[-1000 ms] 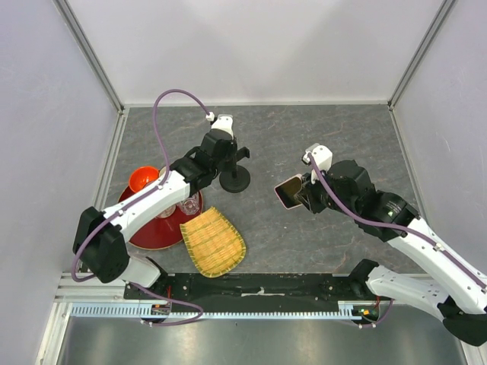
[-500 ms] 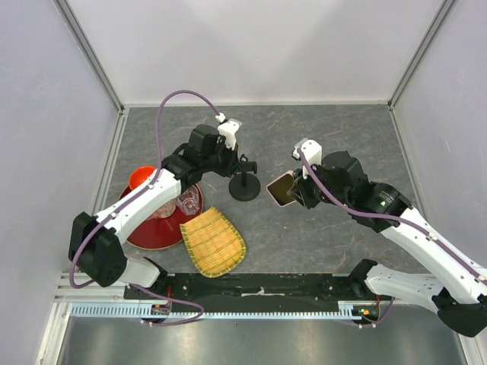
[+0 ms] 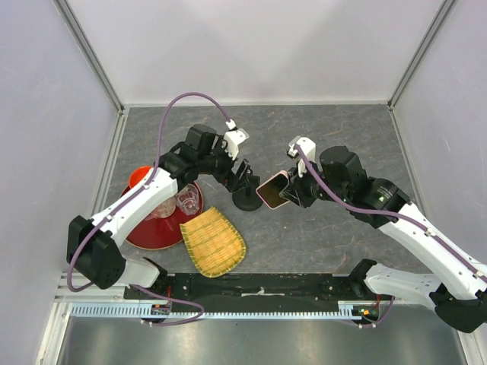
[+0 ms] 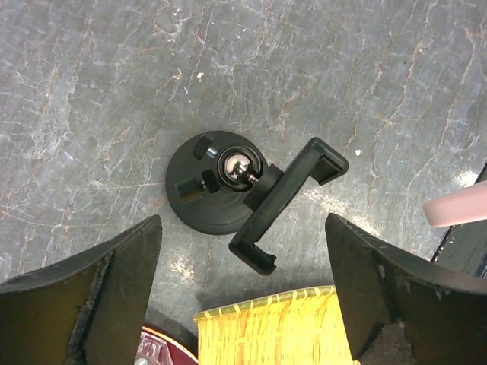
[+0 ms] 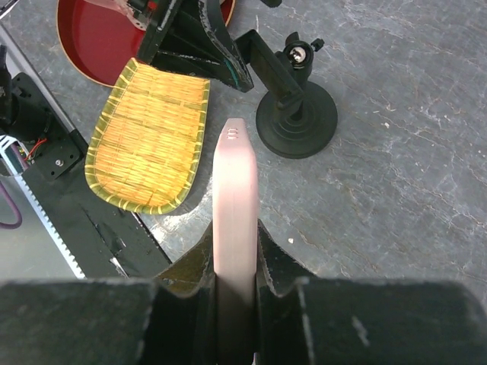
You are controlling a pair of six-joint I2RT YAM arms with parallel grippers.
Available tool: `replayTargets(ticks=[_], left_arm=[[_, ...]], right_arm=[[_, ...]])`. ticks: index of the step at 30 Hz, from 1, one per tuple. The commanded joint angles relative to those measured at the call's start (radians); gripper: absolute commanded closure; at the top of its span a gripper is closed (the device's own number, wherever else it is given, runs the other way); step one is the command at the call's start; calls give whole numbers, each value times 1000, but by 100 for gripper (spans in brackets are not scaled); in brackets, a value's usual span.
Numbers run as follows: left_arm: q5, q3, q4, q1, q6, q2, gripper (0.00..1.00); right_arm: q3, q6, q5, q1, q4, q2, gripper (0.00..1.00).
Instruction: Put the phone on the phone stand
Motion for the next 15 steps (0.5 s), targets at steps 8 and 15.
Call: replayTargets(ticks=[8, 15], left_arm=[[-34, -174, 211, -26, -177, -236, 21], [-115, -145, 185, -40, -154, -176, 37]], right_arm=[[82, -2, -16, -1, 75, 11, 100], [144, 18, 33, -3, 49, 68, 100]])
